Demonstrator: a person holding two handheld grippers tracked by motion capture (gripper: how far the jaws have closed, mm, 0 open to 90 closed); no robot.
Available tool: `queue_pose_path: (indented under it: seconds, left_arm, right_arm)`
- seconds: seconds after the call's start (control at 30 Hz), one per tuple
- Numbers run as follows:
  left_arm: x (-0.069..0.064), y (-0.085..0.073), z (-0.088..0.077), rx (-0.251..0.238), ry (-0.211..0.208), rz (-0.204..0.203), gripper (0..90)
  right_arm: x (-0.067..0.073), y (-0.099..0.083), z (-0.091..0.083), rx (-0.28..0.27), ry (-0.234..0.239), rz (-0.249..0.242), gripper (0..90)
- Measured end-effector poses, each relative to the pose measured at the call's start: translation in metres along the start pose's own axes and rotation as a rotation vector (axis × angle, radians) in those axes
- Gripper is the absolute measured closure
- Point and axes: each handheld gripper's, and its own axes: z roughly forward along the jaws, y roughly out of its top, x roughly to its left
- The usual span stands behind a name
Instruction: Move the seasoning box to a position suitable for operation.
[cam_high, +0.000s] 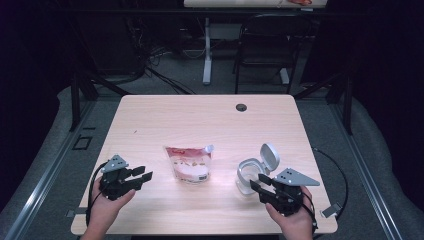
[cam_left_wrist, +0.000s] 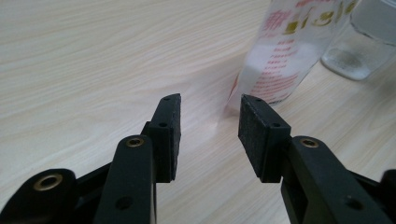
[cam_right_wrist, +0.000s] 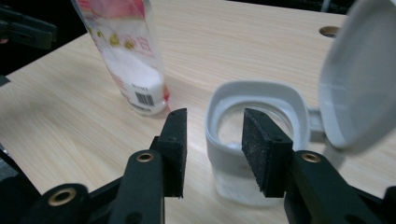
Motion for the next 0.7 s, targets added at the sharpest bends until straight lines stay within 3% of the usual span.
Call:
queue_pose_path:
  seconds: [0.13,0.37,0.5,0.7]
  left_arm:
    - [-0.005,0.010,0.004,-0.002,-0.012,0.013,59.4]
    - [-0.013,0.026,0.006,-0.022,-0.023,0.042,62.8]
    - [-0.018,0.033,0.008,-0.039,-0.036,0.082,66.0]
    - [-0.024,0.047,0.013,-0.026,-0.050,0.121,65.9]
  right_arm:
    - [0.004,0.010,0.014,0.003,0.030,-0.019,62.6]
    - [0.015,0.028,0.037,0.010,0.056,-0.103,64.6]
    - [0.016,0.039,0.047,0.023,0.075,-0.097,67.3]
    - [0.019,0.053,0.062,0.014,0.112,-0.096,68.4]
